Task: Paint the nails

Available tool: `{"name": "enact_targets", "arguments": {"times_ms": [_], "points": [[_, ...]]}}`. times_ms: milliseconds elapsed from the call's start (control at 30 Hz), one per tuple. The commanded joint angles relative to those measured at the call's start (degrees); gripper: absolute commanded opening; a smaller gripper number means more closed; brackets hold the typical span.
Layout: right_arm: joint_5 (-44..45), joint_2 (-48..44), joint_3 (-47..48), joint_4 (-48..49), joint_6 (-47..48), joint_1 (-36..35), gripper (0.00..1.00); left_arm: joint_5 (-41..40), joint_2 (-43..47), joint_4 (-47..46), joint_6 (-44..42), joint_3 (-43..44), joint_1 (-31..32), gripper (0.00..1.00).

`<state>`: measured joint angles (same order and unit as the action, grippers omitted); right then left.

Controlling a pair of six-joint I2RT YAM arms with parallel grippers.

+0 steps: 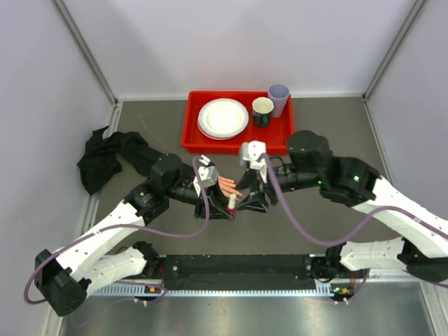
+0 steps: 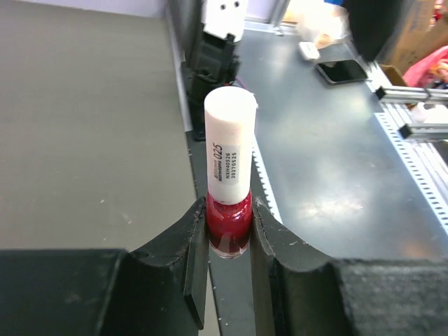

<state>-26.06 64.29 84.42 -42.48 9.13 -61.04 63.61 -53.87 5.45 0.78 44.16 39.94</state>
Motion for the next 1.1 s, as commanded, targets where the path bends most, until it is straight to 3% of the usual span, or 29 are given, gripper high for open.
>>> {"name": "enact_targets", "arguments": {"times_ms": [0, 133, 300, 567, 767, 800, 867, 900, 1033, 1067], "points": [[-8.47, 2.5, 1.62, -0.41, 5.2, 1.18, 0.53, 5.64, 0.43, -5.01, 2.21, 1.98, 0.05, 0.0], [-10.23, 4.61, 3.37, -2.34, 6.43, 2.32, 0.53, 5.47, 0.52, -5.01, 2.56, 1.89, 0.05, 0.0], [-12.78, 5.32, 3.21, -2.87, 6.61, 2.76, 0.44, 4.41, 0.69, -4.93, 2.3, 1.8, 0.05, 0.0], [-12.88, 6.81, 3.2, -1.91, 5.82, 2.85, 0.38, 4.24, 0.34, -5.01, 2.3, 1.89, 0.05, 0.0], [-12.26, 8.39, 4.26, -2.43, 5.29, 2.85, 0.28, 3.62, 0.52, -5.01, 2.3, 1.89, 0.05, 0.0], [-12.17, 8.65, 4.35, -2.43, 5.03, 2.85, 0.2, 3.36, 0.52, -5.01, 2.21, 1.89, 0.05, 0.0], [-11.73, 8.74, 4.7, -2.61, 4.41, 2.76, 0.14, 1.78, 0.78, -4.66, 1.69, 1.89, 0.05, 0.0], [-11.29, 8.74, 4.61, -2.61, 3.45, 2.85, 0.0, 0.91, 0.87, -4.31, 1.42, 2.07, 0.05, 0.0], [-6.12, 8.48, 3.12, -2.69, -0.15, 2.85, 0.0, -10.15, 2.27, -2.03, -0.33, 2.51, -0.04, 0.0], [-2.1, 8.31, 2.33, -2.0, -1.29, 2.85, 0.0, -16.7, 2.45, -0.72, -0.34, 2.59, -0.04, 0.0]]}}
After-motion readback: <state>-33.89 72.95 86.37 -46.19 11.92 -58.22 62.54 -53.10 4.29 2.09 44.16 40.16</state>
